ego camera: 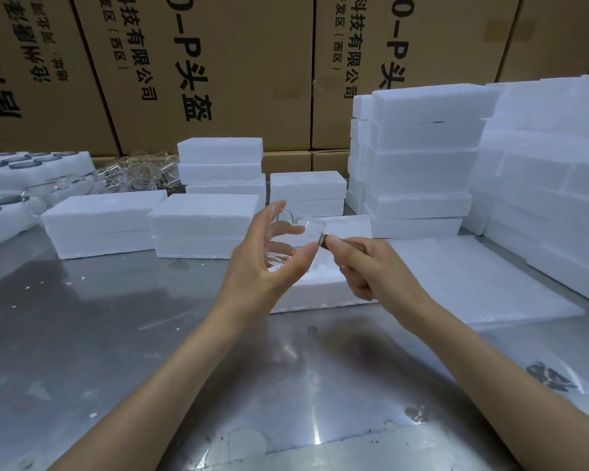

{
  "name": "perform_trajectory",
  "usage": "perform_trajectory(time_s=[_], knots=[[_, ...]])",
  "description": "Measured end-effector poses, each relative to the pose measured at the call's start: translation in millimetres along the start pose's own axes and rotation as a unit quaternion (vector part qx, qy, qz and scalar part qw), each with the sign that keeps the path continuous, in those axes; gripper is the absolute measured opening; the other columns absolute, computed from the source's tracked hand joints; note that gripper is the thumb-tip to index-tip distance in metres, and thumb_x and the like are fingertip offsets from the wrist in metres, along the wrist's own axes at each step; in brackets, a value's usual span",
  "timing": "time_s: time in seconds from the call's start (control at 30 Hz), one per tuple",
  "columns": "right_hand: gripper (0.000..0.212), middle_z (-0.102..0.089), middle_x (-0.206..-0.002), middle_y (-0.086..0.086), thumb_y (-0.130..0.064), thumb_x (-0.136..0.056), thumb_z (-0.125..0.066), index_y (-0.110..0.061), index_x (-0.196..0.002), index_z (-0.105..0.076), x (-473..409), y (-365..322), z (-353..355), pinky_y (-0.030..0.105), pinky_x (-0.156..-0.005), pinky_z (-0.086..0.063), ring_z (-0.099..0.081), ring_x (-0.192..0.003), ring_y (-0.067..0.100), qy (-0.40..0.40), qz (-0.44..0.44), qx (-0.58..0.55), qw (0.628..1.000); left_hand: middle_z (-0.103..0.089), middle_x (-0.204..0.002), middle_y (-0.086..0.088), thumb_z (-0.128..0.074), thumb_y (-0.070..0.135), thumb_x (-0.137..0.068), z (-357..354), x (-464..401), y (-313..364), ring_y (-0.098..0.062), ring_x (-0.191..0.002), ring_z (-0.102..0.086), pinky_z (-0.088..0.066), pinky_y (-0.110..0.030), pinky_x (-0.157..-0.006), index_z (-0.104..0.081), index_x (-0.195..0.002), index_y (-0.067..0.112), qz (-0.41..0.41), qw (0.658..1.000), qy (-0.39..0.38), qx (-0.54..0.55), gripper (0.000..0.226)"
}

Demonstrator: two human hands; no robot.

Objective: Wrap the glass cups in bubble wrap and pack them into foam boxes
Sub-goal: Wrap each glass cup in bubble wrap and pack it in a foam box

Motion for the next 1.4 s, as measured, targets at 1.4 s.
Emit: perform_trajectory(time_s=[1.4], knots=[[0.05,-0.07,-0.109,0.006,-0.046,-0.079,-0.056,-0.011,-0.112,-0.068,4.5,8.2,-19.0,0.029,-0.089,-0.052,-0.065,-0.1,0.015,-0.104,-0.094,-0.335,0.932,-0.043,-0.143,0.012,-0.077,0.024,-0.081,-1.6,8.2,21.3,0.007,-0.126,-0.043,-0.034,-0.012,-0.103,-0.034,-0.139,0.026,-0.144,0.985,0.051,-0.073,0.072]])
Point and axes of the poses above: each hand's wrist, its own x-axis away from the middle knuckle, its own z-axis out of the back of the hand, y = z × x, the point moved 6 cm from there along -x, towards the middle knuckle
